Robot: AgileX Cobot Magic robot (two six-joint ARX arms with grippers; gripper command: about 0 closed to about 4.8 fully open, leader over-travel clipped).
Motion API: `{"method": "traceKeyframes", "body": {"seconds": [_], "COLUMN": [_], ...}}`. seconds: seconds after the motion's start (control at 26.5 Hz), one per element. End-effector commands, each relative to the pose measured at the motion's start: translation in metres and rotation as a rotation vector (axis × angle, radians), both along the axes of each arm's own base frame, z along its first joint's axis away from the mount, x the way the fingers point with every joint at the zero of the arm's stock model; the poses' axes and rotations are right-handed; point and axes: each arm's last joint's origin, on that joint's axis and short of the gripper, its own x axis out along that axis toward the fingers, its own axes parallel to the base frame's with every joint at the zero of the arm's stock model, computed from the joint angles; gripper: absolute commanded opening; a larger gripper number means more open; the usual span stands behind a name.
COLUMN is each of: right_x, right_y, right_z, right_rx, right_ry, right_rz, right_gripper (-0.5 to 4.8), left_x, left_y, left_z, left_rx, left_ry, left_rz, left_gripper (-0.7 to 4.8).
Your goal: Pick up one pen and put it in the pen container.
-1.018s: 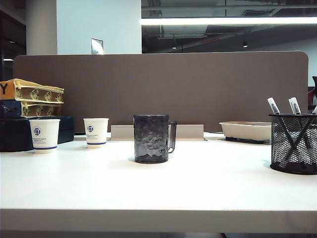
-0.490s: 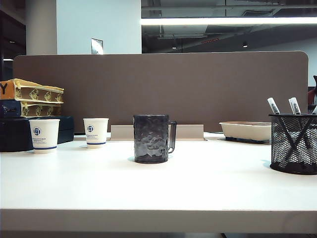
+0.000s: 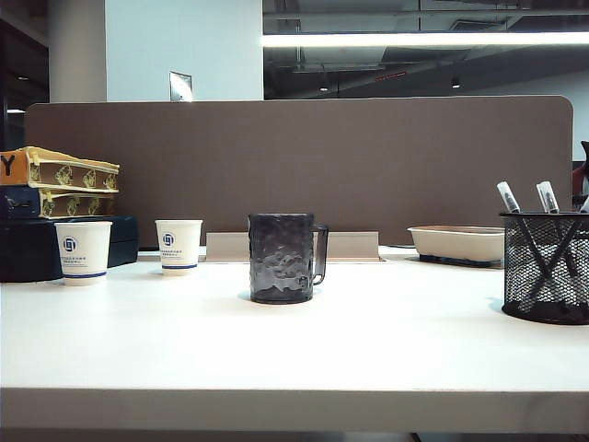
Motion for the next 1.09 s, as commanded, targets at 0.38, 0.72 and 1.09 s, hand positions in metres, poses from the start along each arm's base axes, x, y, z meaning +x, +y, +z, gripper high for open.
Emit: {"method": "traceKeyframes", "body": {"seconds": [0.38,0.72,1.09], "right_x": [0.000,-0.001,-0.001], "right_y": [0.006,0.010,0.011], "right_z": [0.002,0.004,0.004], "right_rx": [-0.018,-0.019,-0.021], "right_ry": [-0.038,-0.051,-0.051], "right_rz": [0.177,0.244,0.287], "right_gripper": [-0.03,-0.02,-0.01], "left_x": [-0.008,-0.008,-0.008], "left_y": [0.001,0.000,-0.002], "left_z": [0.009,0.009,0.005], "left_rx": [0.029,0.047,0.059], "left_ry": [-0.019,-0.017,0.016], "left_rz": [-0.049,-0.066,-0.141], "left_gripper": [-0.06,-0.06,-0.06]}}
